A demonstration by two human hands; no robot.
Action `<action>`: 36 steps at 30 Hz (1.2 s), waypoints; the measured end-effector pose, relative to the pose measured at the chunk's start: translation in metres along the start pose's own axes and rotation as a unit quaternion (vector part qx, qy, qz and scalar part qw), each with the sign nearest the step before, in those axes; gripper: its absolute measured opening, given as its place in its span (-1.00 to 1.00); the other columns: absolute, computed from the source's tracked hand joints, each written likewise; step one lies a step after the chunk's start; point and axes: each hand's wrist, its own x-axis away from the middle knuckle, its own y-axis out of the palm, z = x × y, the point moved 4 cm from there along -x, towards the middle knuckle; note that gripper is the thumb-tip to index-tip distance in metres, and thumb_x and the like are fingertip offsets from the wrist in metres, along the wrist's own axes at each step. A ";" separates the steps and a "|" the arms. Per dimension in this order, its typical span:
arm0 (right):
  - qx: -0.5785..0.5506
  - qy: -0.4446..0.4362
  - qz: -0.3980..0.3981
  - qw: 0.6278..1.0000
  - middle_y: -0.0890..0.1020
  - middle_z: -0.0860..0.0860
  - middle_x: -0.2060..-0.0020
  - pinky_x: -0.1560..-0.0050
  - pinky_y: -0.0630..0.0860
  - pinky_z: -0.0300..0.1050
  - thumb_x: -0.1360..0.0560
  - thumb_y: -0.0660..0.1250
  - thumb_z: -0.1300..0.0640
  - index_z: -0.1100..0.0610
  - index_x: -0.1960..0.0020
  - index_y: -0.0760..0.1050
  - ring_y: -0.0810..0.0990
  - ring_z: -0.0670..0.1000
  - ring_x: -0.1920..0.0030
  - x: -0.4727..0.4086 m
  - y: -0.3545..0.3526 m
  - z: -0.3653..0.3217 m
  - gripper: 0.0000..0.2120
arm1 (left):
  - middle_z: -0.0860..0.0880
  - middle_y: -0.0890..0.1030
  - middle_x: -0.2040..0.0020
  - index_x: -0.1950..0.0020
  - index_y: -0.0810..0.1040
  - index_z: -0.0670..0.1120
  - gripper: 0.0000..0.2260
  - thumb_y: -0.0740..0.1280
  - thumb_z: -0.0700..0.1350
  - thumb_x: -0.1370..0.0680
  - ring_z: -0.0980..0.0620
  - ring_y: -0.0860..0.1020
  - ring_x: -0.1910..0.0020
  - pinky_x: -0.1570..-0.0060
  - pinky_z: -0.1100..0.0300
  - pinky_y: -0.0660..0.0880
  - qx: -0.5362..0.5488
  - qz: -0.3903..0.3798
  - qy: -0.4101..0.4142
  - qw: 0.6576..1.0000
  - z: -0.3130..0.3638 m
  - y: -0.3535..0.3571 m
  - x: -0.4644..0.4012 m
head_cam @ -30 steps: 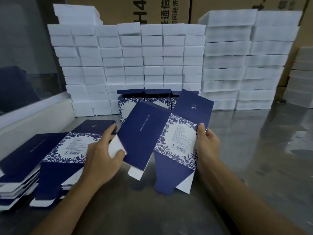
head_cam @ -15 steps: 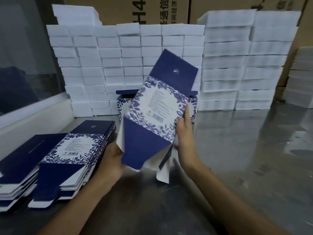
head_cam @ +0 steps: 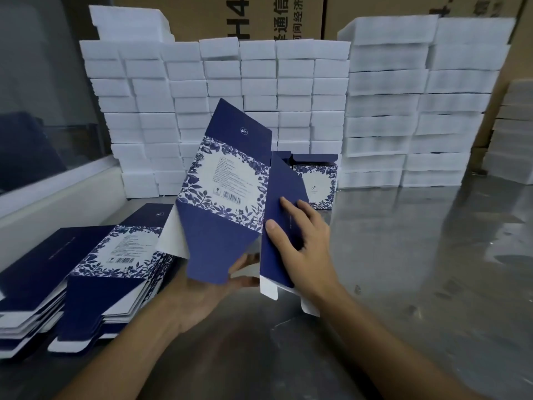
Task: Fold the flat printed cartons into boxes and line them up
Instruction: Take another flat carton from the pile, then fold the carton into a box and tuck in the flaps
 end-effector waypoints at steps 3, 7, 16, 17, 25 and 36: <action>-0.015 -0.010 0.019 1.000 0.27 -0.26 -0.44 -0.46 0.32 -0.05 -0.44 0.34 -0.34 -0.28 -0.38 0.45 0.17 -0.24 -0.48 -0.002 -0.004 0.000 -0.47 | -0.08 0.62 -0.09 -0.21 0.56 -0.13 -0.80 0.24 -0.25 -0.63 -0.09 0.56 -0.03 0.04 -0.07 0.59 0.123 -0.033 -0.004 0.992 0.014 -0.007 -0.002; -0.080 -0.004 0.048 0.996 0.34 -0.18 -0.38 -0.34 0.46 -0.10 -0.49 0.49 -0.03 -0.18 -0.22 0.56 0.38 -0.23 -0.39 -0.008 -0.008 0.000 -0.68 | 0.23 0.66 -0.05 -0.15 0.68 -0.03 -0.71 0.22 -0.26 -0.61 0.20 0.62 -0.06 -0.01 0.29 0.56 0.185 -0.007 -0.011 0.983 0.021 -0.016 -0.001; -0.210 0.027 0.051 0.976 0.52 0.05 -0.31 -0.38 0.46 0.13 -0.49 0.25 -0.06 -0.02 -0.25 0.53 0.46 0.04 -0.38 -0.009 -0.008 -0.005 -0.65 | -0.10 0.65 -0.19 -0.15 0.69 0.02 -0.32 0.41 0.47 -0.23 -0.18 0.63 -0.14 -0.12 -0.21 0.53 0.185 0.038 -0.019 0.982 0.022 -0.033 0.002; -0.229 0.046 0.046 0.971 0.53 0.03 -0.31 -0.37 0.44 0.22 -0.49 0.23 -0.09 0.01 -0.28 0.53 0.47 0.02 -0.37 -0.009 -0.007 -0.005 -0.59 | -0.09 0.66 -0.18 -0.16 0.68 0.04 -0.29 0.46 0.46 -0.18 -0.18 0.63 -0.15 -0.14 -0.25 0.52 0.155 0.029 -0.017 0.987 0.021 -0.030 0.001; -0.222 0.032 -0.014 0.974 0.51 -0.07 -0.37 -0.42 0.43 0.16 -0.37 0.40 -0.25 -0.03 -0.47 0.34 0.48 -0.07 -0.38 -0.005 -0.001 -0.004 -0.26 | -0.02 0.65 -0.14 -0.17 0.60 0.11 -0.60 0.53 0.06 -0.35 -0.02 0.64 -0.10 0.13 0.02 0.63 -0.080 0.085 0.030 0.993 0.014 -0.019 -0.003; -0.165 0.000 0.112 0.980 0.50 0.42 0.12 0.05 0.50 0.35 -0.68 0.12 -0.07 0.43 0.03 0.43 0.53 0.37 0.11 -0.010 -0.016 -0.004 -0.48 | -0.15 0.68 0.13 -0.06 0.62 -0.13 -0.79 0.23 -0.07 -0.65 0.01 0.65 0.26 0.17 0.07 0.58 -0.130 0.250 0.091 0.955 0.023 -0.033 -0.003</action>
